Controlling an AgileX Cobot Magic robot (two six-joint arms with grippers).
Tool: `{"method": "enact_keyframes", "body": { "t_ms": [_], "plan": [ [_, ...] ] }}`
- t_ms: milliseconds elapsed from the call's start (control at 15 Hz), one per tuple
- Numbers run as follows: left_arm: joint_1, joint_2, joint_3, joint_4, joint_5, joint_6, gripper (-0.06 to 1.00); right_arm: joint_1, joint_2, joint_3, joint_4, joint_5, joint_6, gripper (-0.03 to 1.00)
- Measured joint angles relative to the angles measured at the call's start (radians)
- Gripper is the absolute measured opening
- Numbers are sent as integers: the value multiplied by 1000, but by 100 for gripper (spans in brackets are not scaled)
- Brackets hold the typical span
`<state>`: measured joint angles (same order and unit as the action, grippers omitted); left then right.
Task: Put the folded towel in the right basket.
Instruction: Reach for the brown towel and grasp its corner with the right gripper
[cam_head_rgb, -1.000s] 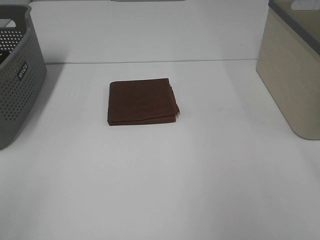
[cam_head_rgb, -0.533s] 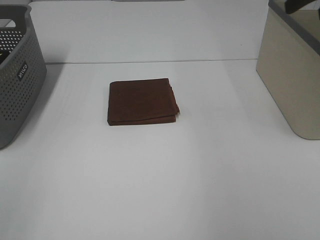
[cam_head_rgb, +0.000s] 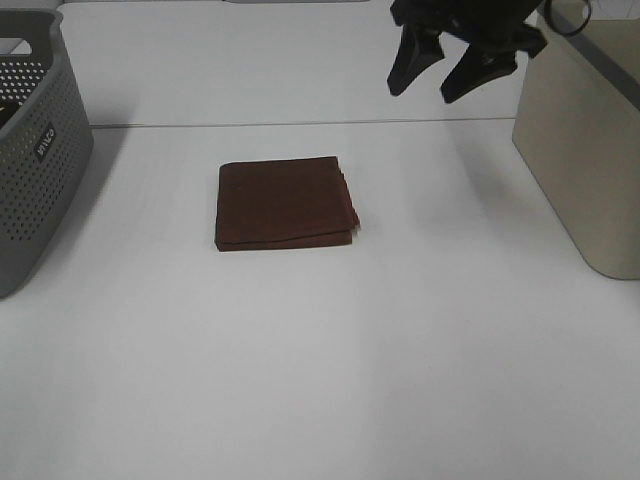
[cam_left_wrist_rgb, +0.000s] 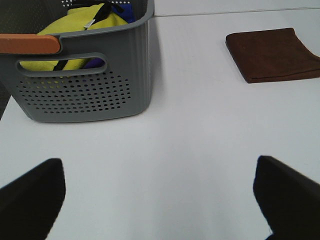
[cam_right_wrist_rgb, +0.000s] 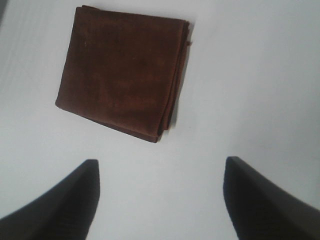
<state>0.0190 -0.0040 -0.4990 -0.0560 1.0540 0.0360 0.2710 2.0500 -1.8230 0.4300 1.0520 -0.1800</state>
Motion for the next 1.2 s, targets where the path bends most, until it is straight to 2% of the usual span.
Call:
{"method": "enact_keyframes", "body": {
  "t_ms": [267, 467, 667, 1067, 1200],
  "plan": [
    [0, 0, 0, 0, 0, 0, 97, 0, 250, -192, 103, 72, 20, 67],
    [0, 0, 0, 0, 0, 0, 97, 0, 467, -376, 118, 102, 33, 67],
    [0, 0, 0, 0, 0, 0, 97, 0, 575, -473, 129, 145, 33, 67],
    [0, 0, 0, 0, 0, 0, 97, 0, 652, -513, 283, 153, 18, 66],
    [0, 0, 0, 0, 0, 0, 97, 2, 661, -514, 308, 137, 8, 60]
  ]
}}
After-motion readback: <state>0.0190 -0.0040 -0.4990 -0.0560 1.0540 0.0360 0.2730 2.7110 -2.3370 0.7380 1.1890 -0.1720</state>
